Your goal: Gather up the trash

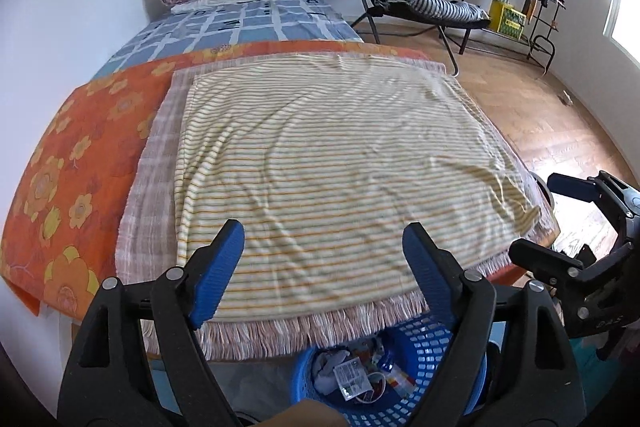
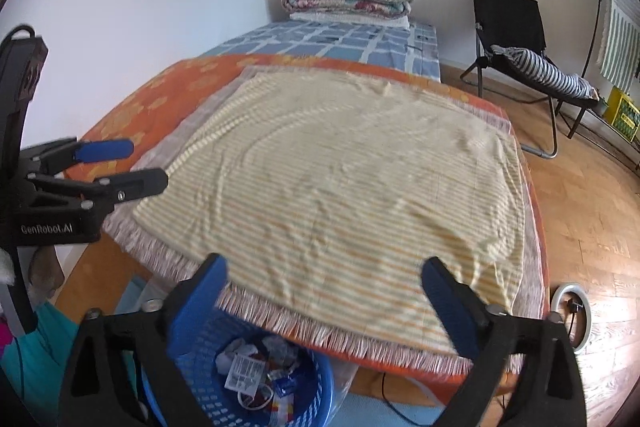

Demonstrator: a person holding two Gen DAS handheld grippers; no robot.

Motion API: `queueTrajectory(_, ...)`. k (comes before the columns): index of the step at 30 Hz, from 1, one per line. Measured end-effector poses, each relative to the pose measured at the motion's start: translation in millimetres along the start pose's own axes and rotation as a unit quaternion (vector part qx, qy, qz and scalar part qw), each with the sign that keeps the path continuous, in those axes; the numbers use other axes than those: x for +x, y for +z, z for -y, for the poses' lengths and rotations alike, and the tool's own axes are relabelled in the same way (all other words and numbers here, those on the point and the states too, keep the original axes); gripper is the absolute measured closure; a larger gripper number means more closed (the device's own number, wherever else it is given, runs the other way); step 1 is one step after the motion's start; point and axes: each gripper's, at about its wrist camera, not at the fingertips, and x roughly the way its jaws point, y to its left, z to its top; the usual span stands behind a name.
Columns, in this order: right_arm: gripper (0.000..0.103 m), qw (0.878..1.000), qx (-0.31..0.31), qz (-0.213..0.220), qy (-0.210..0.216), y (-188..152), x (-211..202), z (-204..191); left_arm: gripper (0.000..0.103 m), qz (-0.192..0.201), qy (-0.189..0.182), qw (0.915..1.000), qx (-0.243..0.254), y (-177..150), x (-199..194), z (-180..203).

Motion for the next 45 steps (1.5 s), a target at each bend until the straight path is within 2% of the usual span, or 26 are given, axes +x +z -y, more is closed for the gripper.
queueTrajectory(10,0.000,1.000,0.029,-0.003,0.009,8.6,26.0,20.6,0.018,-0.013,0.006,0.9997,-0.020,5.8,20.1,-5.1)
queueTrajectory(14,0.000,0.999,0.037,0.002,0.011,12.2,30.9,28.1,0.008,-0.005,0.005,0.9996,-0.026,6.8,21.7,-7.6)
queueTrajectory(24,0.000,0.997,0.075,0.005,0.026,13.8,34.7,40.1,0.003,-0.005,0.010,0.9981,-0.061,12.0,21.0,-21.2)
queueTrajectory(45,0.000,0.997,0.073,0.008,0.016,12.9,36.0,39.6,0.002,0.005,0.012,0.9976,-0.068,10.6,13.6,-26.1)
